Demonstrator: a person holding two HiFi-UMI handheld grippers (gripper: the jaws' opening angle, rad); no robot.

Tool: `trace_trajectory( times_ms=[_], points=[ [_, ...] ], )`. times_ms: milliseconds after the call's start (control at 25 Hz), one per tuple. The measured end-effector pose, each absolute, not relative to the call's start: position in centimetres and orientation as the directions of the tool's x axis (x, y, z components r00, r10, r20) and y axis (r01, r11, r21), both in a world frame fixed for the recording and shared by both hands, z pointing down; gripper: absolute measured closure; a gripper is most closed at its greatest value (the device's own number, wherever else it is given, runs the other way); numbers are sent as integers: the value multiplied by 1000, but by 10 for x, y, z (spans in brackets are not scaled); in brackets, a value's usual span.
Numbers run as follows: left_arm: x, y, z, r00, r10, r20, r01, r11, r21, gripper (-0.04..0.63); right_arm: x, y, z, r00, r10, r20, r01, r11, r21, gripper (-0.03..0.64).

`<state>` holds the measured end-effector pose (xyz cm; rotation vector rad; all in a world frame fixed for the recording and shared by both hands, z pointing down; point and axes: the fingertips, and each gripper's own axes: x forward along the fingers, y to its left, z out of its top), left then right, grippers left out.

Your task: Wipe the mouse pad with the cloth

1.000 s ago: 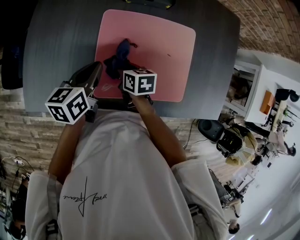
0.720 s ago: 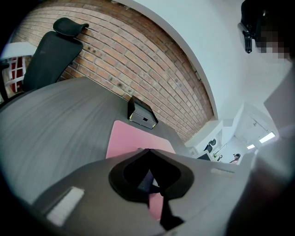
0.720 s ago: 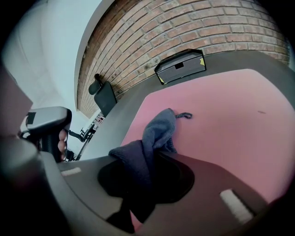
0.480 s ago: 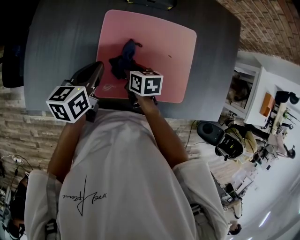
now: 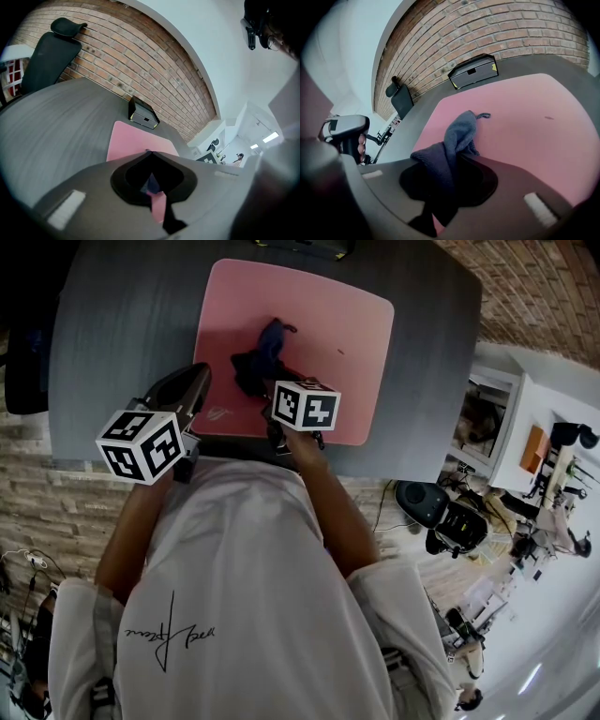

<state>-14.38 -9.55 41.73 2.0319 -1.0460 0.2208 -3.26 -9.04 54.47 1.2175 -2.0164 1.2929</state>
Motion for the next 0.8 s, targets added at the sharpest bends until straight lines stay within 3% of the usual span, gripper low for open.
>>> trace_trajectory(
  times_ms=[800],
  points=[
    [-139, -93, 419, 655, -584, 479, -726, -311, 614, 581, 17, -88, 545, -452, -472, 757, -877, 82, -473, 529]
  ],
)
